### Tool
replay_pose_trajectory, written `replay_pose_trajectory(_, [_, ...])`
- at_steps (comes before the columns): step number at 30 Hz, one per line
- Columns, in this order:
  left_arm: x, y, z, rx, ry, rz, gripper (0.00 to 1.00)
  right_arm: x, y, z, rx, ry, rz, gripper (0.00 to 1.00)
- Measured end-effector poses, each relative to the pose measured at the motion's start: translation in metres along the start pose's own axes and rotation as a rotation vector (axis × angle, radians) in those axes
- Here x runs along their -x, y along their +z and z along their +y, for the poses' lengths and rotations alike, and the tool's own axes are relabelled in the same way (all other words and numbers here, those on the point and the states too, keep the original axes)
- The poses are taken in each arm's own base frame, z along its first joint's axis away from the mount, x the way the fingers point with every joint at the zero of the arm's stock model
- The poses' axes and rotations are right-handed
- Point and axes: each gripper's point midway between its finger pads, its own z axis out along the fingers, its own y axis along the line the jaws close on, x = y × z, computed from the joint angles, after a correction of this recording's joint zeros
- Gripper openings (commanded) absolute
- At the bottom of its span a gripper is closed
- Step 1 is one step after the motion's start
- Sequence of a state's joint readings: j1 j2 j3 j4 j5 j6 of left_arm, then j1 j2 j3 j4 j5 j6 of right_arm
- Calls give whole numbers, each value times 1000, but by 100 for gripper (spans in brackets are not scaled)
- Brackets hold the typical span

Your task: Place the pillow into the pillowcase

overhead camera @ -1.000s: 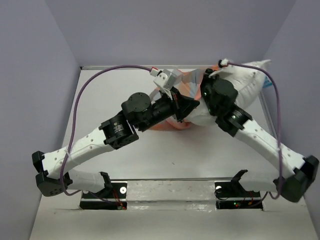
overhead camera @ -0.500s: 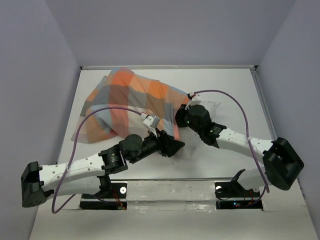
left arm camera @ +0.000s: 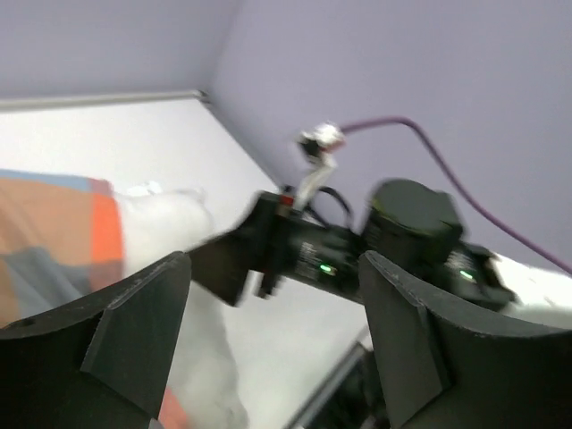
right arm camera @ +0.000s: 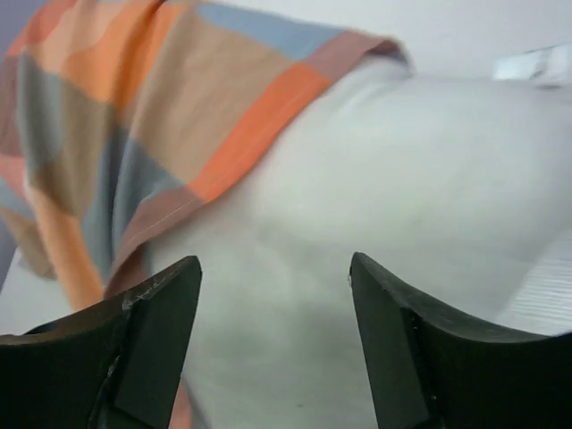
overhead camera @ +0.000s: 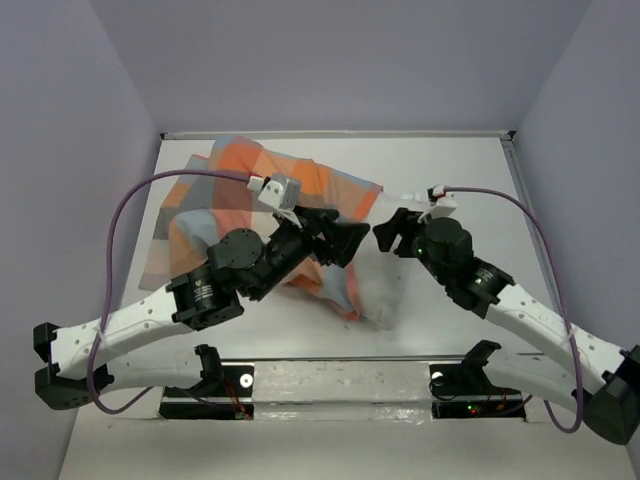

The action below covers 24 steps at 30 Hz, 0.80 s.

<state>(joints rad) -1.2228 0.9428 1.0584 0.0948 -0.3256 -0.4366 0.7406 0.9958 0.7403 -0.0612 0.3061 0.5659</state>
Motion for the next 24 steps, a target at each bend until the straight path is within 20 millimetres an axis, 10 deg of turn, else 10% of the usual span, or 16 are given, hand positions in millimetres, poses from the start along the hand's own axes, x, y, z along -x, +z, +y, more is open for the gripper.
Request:
replay_pose_trajectory(4, [6,45,30,189,155,-5,81,36,-17,-49,-161,18,-99,0])
replay_pose_trajectory(10, [-69,123,106,391,477,239,78,41,-19,-100,-326,51,-111,0])
replay_pose_trajectory(15, [-134,141,172,504,718,472,74,39,-21,-105,-321,61,-100,0])
replay_pose_trajectory(20, [-137,149,197,538,805,528,68,41,-23,-99,-281,69,-104,7])
replay_pose_trajectory(24, [-117,157,203,595,847,471,56,31,-19,-98,-270,72,-71,48])
